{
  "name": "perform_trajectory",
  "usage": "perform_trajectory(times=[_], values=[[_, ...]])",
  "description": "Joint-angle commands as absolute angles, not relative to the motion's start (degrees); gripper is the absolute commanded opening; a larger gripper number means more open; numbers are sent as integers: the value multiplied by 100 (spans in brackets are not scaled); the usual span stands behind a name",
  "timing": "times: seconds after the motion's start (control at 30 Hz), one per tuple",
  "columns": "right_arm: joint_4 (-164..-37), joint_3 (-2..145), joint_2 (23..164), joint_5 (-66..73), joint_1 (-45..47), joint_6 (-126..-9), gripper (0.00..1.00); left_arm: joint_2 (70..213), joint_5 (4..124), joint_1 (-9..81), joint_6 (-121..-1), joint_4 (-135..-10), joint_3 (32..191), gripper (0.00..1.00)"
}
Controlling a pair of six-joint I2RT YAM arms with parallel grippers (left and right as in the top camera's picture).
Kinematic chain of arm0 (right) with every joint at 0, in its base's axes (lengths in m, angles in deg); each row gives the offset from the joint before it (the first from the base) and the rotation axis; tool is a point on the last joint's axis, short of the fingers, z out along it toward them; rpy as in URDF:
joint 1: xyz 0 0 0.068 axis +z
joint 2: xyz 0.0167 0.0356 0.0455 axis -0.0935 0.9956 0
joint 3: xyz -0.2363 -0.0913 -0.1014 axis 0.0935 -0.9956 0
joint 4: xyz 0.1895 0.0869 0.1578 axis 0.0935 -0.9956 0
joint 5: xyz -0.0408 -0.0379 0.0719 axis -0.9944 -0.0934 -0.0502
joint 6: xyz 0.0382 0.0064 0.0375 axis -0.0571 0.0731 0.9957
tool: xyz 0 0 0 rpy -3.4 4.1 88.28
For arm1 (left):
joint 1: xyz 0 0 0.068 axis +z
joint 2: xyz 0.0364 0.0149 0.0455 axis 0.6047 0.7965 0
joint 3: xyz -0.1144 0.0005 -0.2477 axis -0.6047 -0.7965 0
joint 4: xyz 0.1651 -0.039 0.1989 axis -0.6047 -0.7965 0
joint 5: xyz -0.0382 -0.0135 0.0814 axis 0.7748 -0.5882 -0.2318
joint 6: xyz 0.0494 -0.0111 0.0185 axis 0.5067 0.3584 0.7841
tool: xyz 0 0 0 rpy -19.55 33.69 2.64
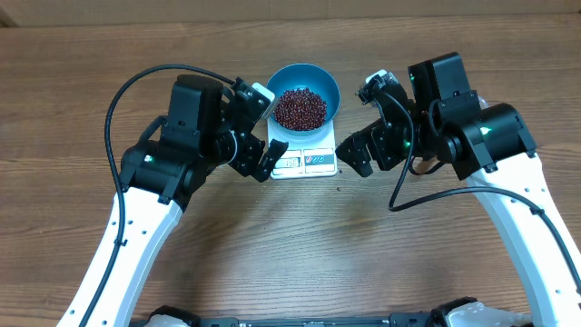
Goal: Scoop item into bowl and weigh 150g on scale
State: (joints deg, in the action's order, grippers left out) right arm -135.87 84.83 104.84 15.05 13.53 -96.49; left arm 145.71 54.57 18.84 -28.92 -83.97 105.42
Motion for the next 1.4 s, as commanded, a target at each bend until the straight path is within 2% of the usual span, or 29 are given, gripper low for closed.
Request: perform_trajectory(times=[0.0,0.3,0.8,0.97,1.2,1.37], values=[[-13565,8498,10410,1317,1353,-9680,100,14505,5536,1879,-2767,-8395,10618,100],[-13255,7786,9273,1182,1353,-9713,100,14505,5536,1881,-2767,-8395,10618,100],[-10297,3345,5453,1057,1353,-9710,100,14505,5536,1881,-2765,-8395,10618,99],[-9740,1941,4028,1109,1353,-9667,100,14505,5536,1881,-2765,-8395,10618,100],[-9012,827,2613,1066,1351,-9673,100,14505,5536,1881,-2765,-8395,10618,100],[-7852,309,2270,978,1257,-9673,100,14505,5536,1881,-2767,-8395,10618,100]])
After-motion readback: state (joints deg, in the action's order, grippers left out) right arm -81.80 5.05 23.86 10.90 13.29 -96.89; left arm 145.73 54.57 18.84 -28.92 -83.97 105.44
